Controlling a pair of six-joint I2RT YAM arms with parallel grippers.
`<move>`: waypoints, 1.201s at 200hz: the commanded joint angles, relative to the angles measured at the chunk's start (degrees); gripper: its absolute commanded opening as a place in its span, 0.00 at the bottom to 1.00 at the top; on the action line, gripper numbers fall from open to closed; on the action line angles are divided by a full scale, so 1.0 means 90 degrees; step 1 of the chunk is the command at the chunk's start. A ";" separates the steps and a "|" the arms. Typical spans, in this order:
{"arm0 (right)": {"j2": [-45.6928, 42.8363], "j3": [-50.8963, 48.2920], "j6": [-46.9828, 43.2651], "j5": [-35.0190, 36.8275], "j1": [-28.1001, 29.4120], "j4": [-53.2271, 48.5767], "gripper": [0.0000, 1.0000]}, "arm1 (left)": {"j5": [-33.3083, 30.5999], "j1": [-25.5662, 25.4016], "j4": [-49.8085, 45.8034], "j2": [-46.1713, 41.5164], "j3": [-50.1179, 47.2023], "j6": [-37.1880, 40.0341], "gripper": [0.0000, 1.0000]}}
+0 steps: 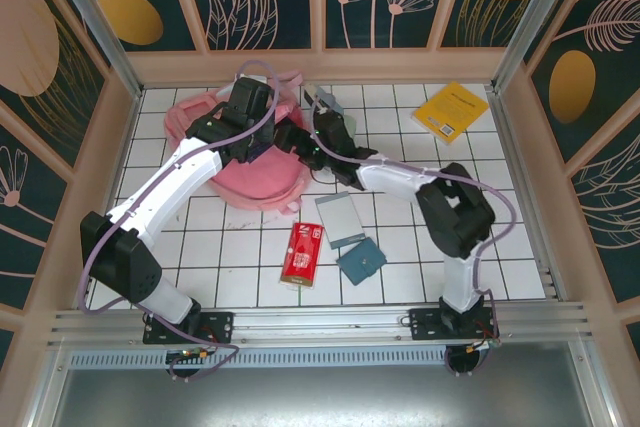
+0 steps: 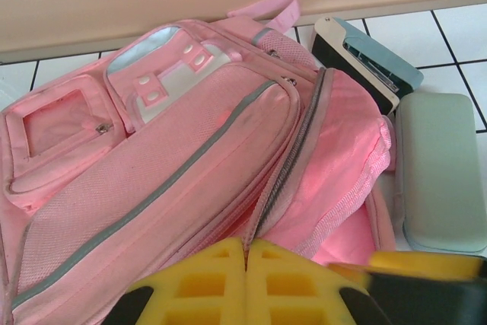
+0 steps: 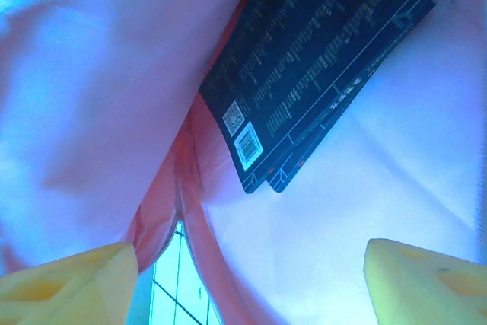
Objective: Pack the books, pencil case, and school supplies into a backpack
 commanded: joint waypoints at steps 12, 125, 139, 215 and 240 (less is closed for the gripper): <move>-0.1152 -0.0951 -0.0627 0.0558 -0.0306 -0.0319 0.77 | -0.0087 0.0069 0.0402 -0.0170 0.0049 -0.0122 0.00; -0.1323 -0.1198 -0.1701 0.1454 -0.3645 -0.0646 0.87 | 0.0083 0.0066 0.0468 -0.0155 0.0020 -0.0137 0.00; -0.0838 -0.0786 -0.1700 0.1415 -0.3944 -0.0684 0.87 | 0.0107 0.0067 0.0468 -0.0158 0.0004 -0.0147 0.00; 0.1789 0.1999 -0.1871 0.1406 -0.4643 -0.1894 0.87 | 0.0173 0.0064 0.0498 -0.0158 -0.0019 -0.0125 0.00; 0.2427 0.2565 -0.1788 0.0977 -0.4809 -0.2128 0.87 | 0.0211 0.0064 0.0498 -0.0124 -0.0015 -0.0126 0.00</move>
